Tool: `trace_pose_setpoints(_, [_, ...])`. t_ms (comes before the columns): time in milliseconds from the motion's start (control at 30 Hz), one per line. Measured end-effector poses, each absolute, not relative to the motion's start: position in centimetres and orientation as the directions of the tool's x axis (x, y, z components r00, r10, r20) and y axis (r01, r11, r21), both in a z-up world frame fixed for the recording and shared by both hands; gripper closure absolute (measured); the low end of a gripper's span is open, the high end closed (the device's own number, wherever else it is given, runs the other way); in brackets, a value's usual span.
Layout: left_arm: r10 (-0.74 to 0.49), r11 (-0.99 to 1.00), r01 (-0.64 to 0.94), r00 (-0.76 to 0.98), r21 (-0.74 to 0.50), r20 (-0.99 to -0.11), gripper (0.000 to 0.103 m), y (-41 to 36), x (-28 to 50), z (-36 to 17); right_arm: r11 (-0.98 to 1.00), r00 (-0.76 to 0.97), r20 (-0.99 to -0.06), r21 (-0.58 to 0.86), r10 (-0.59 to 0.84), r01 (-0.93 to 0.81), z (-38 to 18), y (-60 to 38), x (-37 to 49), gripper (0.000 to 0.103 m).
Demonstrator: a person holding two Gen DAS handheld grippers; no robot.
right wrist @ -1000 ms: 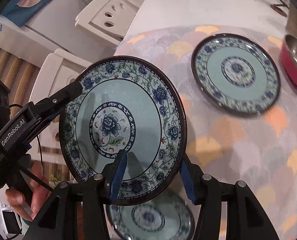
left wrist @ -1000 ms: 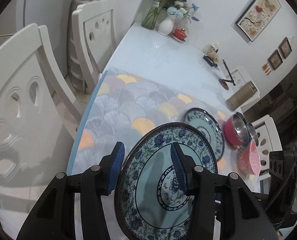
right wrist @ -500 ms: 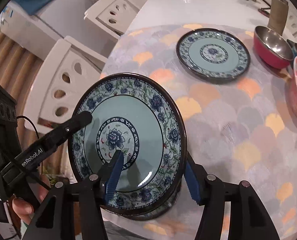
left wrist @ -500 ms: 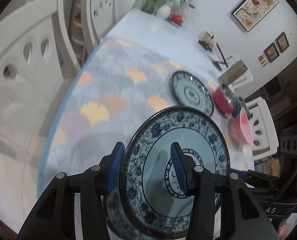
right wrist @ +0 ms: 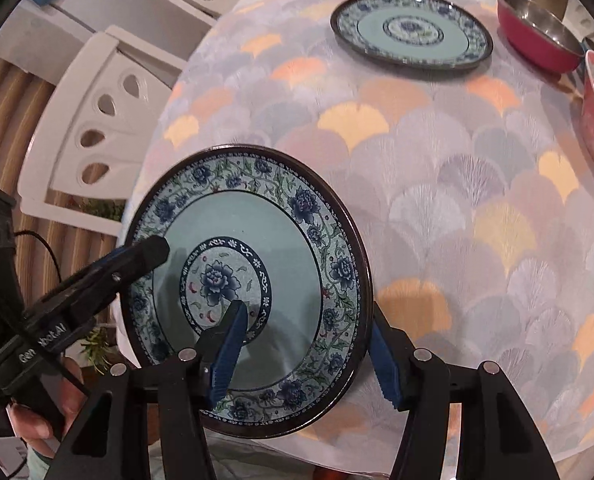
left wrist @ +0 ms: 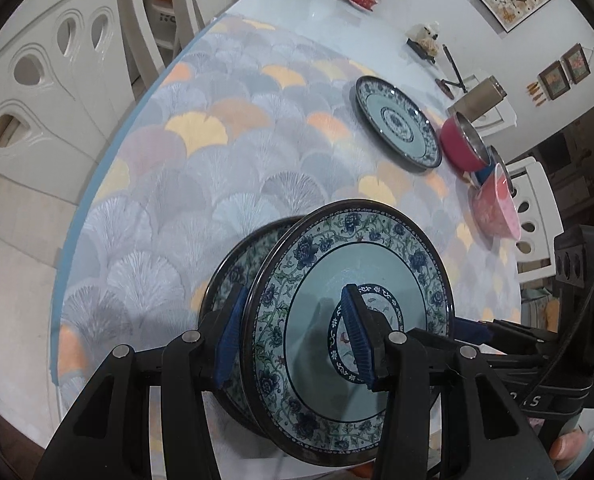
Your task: Organize plates and bowls
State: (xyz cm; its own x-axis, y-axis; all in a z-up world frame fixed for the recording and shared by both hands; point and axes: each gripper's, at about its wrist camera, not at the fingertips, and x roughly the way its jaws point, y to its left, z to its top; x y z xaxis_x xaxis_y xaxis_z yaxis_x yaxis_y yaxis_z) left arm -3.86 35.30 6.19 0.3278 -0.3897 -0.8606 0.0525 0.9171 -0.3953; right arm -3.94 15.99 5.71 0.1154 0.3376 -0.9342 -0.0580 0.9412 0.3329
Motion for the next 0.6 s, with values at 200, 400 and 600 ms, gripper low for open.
trace_pose_setpoints(200, [-0.389,0.918,0.047,0.31,-0.394,-0.868,0.059,35.3,-4.3,5.3,0.949,0.098,-0.944,0.311,0.315,-0.057,4.8,16.4,-4.2,0.045])
trace_pose_setpoints(400, [-0.369,0.926,0.037,0.302,-0.377,-0.879,0.059,35.4,-4.7,4.4,0.957,0.072,-0.954,0.286,0.29,-0.051,3.4,17.3,-3.7,0.044])
trace_pose_setpoints(600, [-0.363,0.925,0.007,0.315,-0.38,-0.877,0.059,36.2,-4.2,4.1,0.956,0.063,-0.954,0.29,0.293,-0.054,2.8,18.2,-3.5,0.044])
